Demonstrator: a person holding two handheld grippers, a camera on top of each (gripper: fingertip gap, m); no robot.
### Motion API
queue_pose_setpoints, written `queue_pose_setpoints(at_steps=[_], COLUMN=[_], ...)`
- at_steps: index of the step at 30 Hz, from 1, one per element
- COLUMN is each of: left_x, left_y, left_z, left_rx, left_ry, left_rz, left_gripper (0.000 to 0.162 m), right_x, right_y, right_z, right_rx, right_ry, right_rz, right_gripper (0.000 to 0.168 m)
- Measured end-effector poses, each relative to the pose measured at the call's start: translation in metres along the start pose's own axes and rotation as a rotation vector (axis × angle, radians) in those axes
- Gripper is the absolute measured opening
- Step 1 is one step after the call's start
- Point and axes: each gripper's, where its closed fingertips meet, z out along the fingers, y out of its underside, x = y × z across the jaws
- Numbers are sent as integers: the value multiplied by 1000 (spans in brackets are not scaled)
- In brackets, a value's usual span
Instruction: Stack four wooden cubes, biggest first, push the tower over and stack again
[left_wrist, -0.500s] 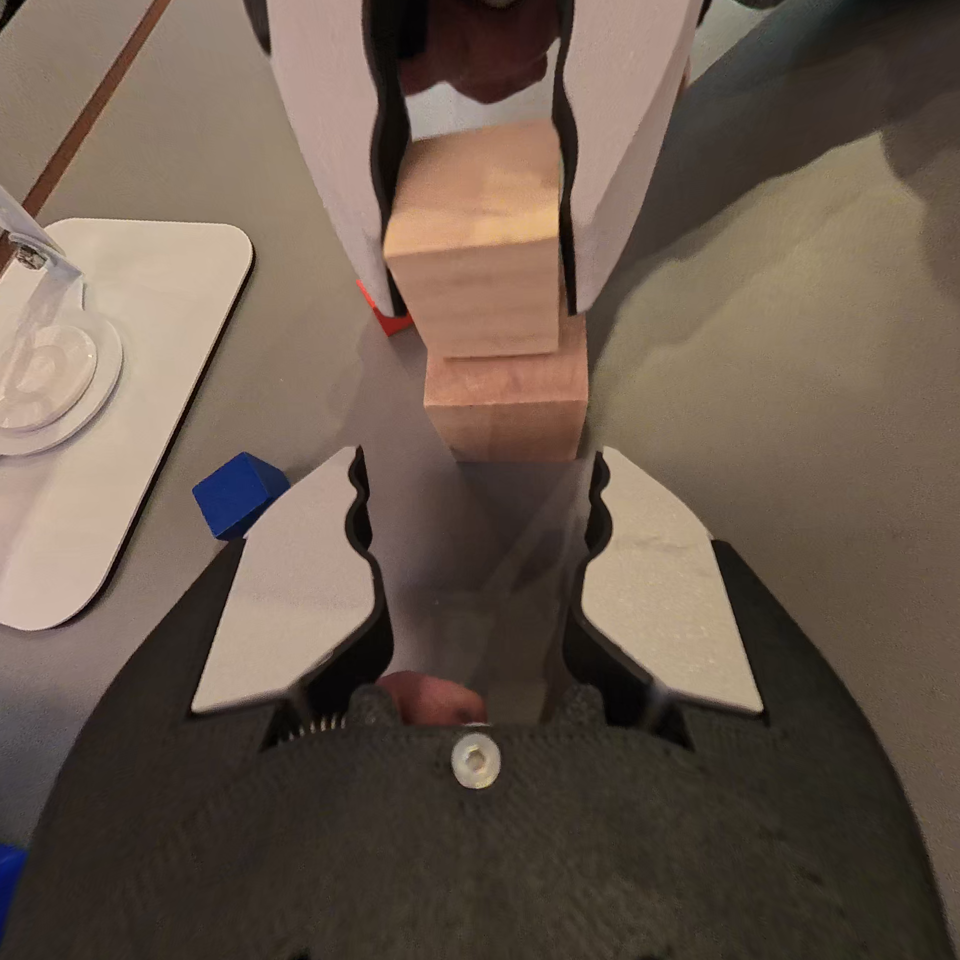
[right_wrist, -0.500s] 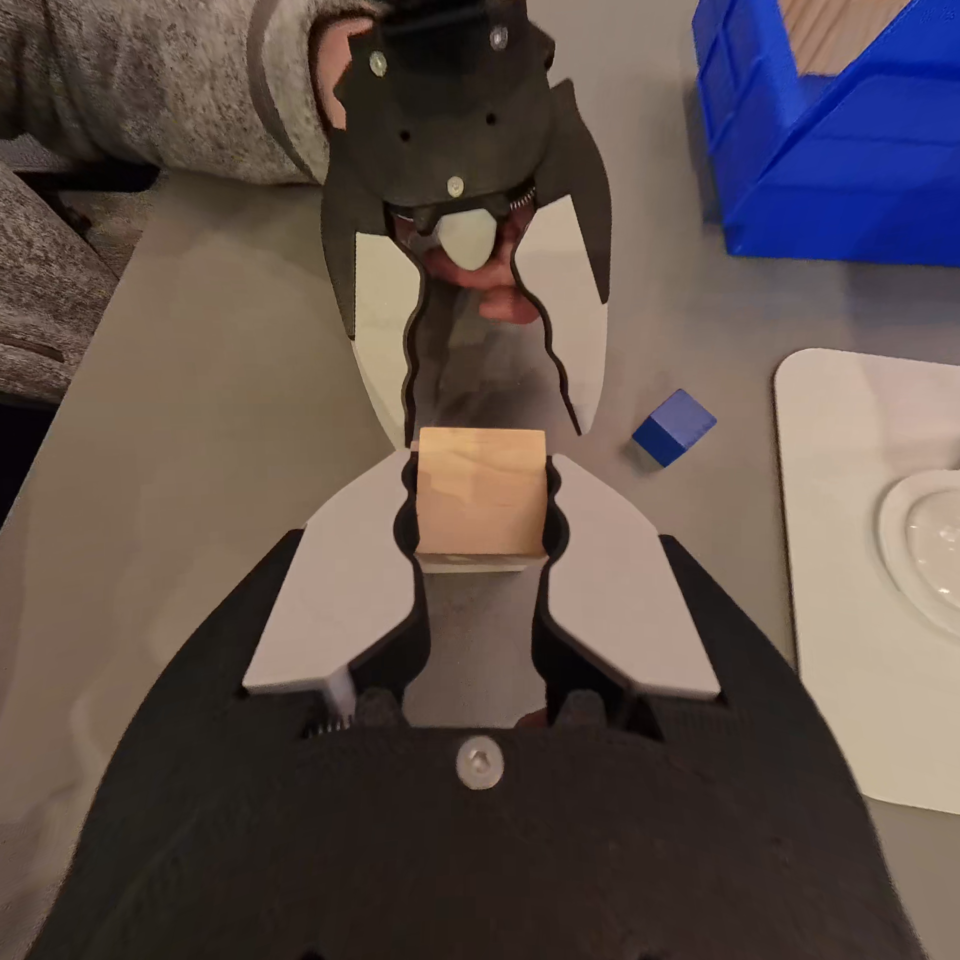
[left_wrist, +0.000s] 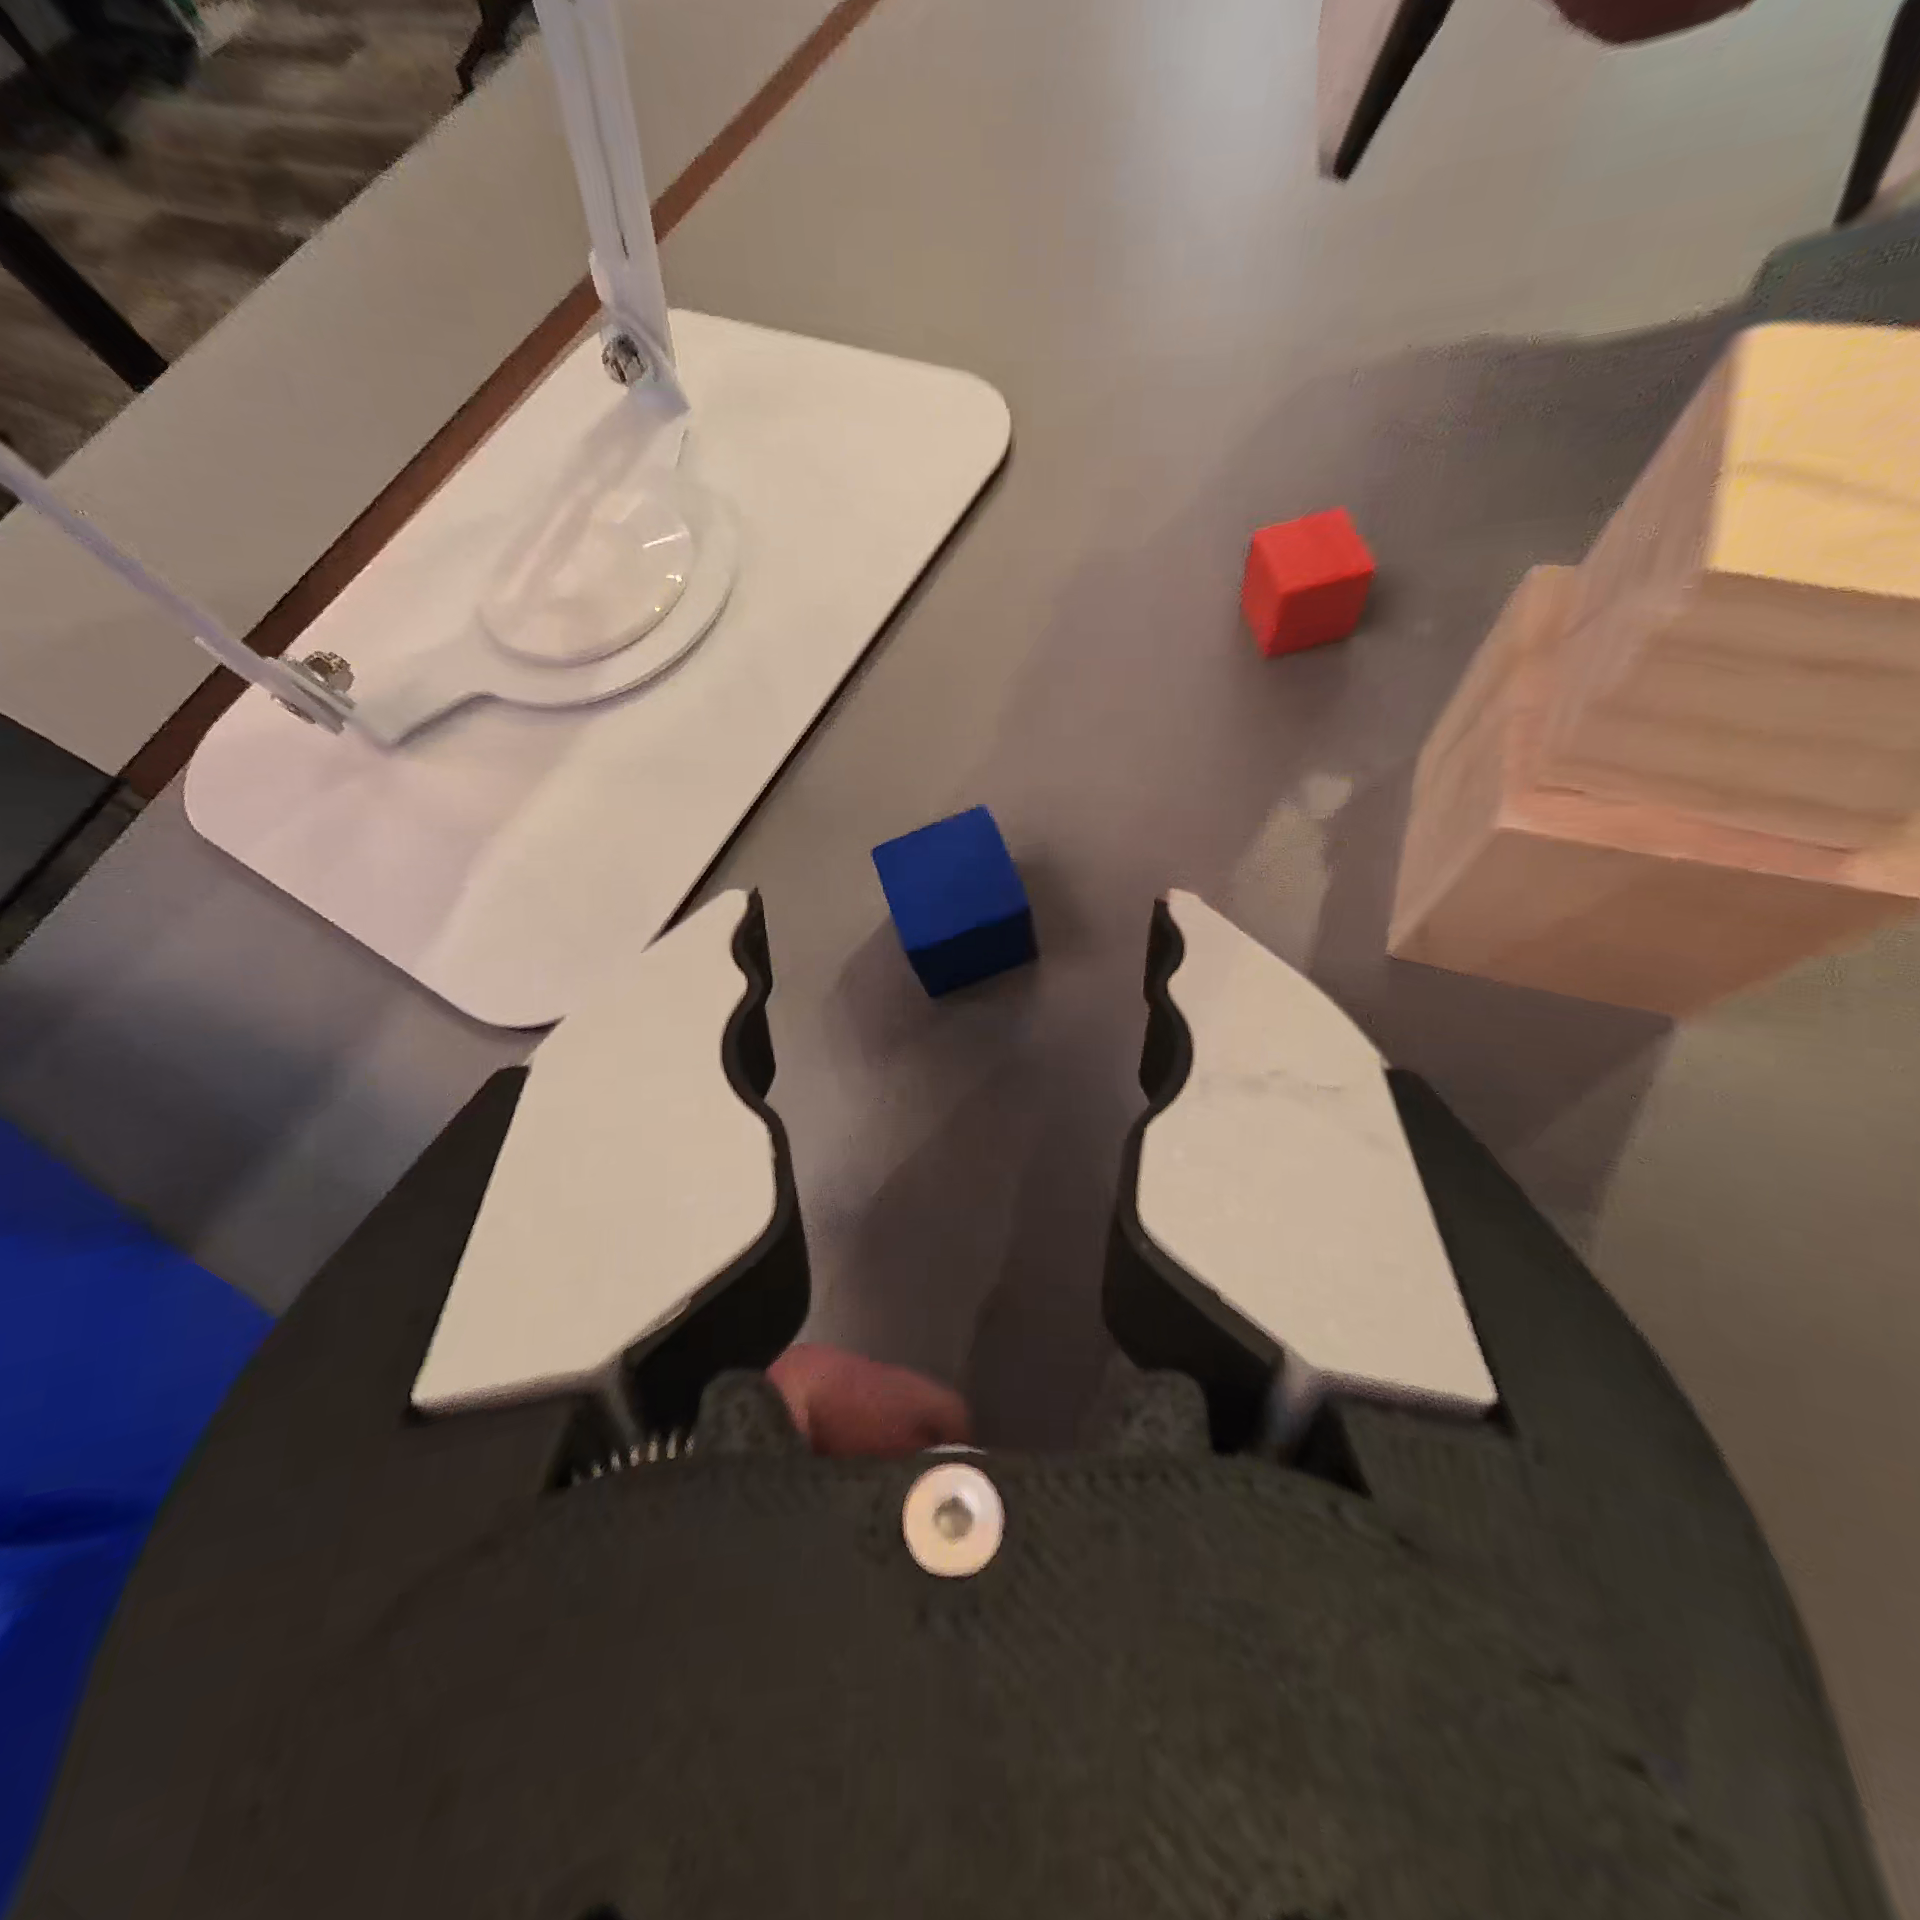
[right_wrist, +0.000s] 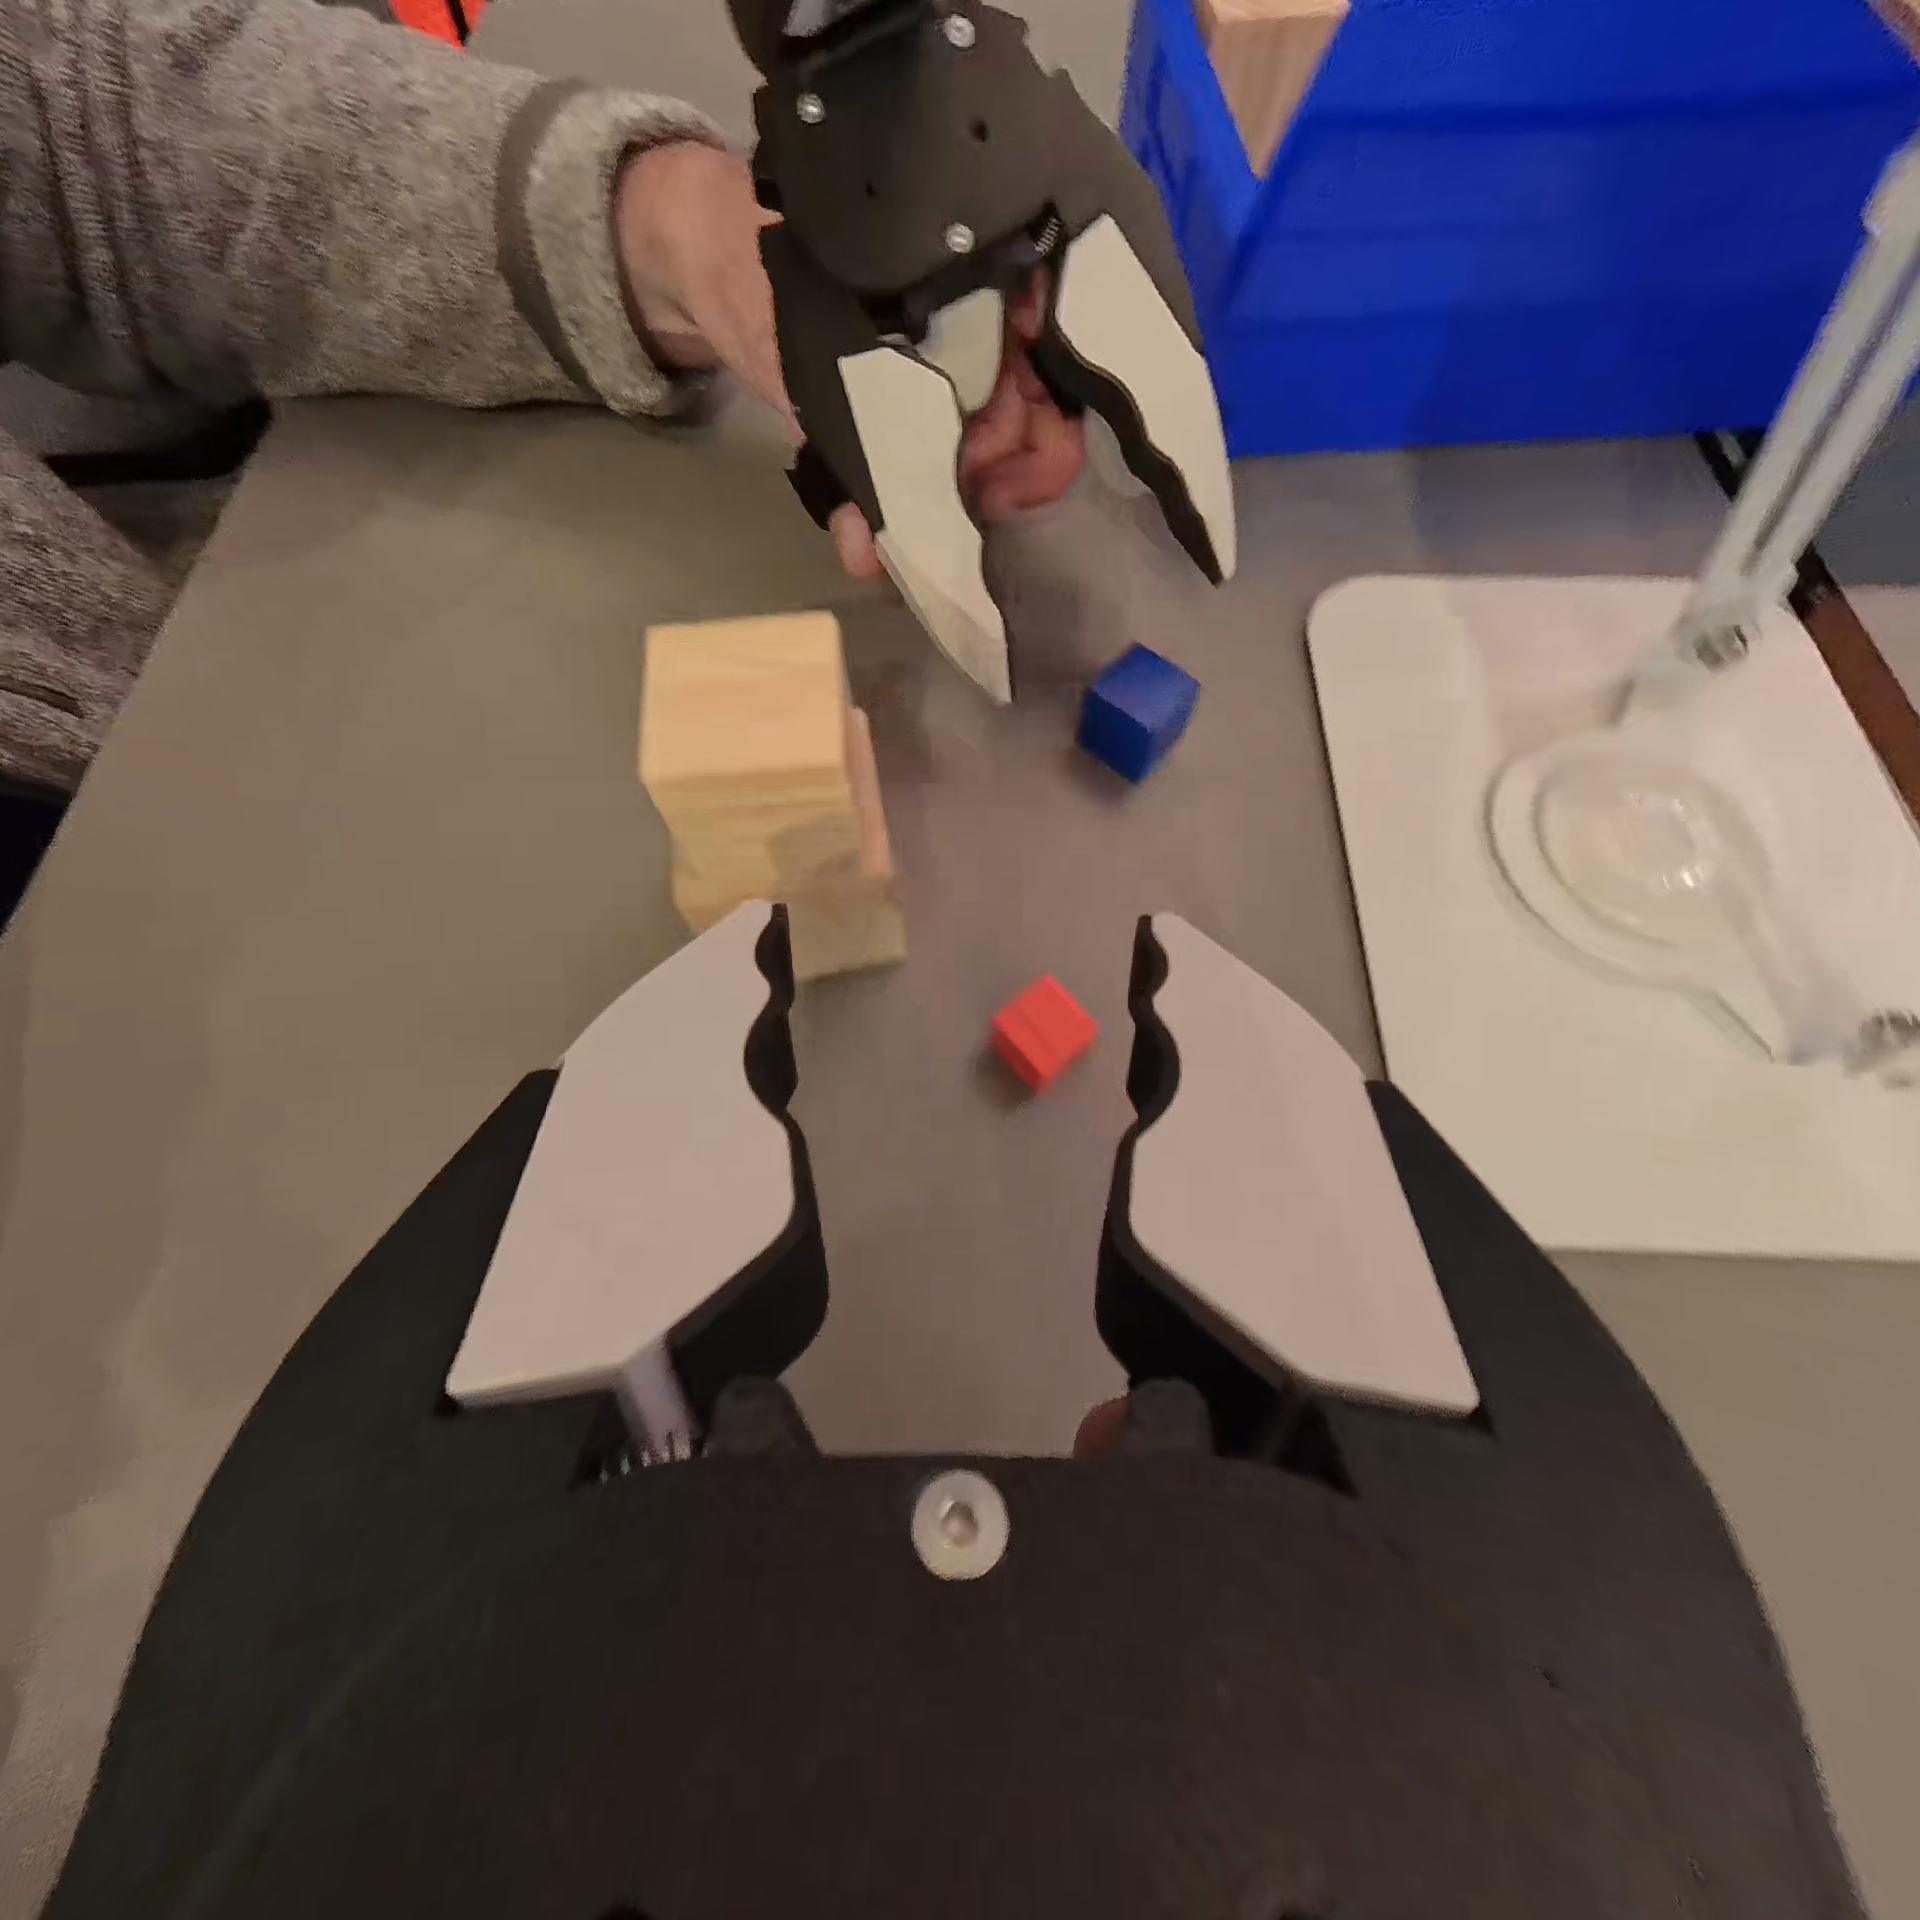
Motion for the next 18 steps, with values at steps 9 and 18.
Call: queue_pose_setpoints(at_steps=[9,18], left_x=[4,51], left_y=[9,-101], left_z=[27,-57], left_rx=[-160,176], left_ry=[15,225], left_rz=[21,109], left_gripper=[29,29], right_x=[17,18], right_y=[35,50], right_z=[5,17], right_rx=[-61,-96], right_ry=[27,7], right_rz=[36,47], right_gripper=[56,56])
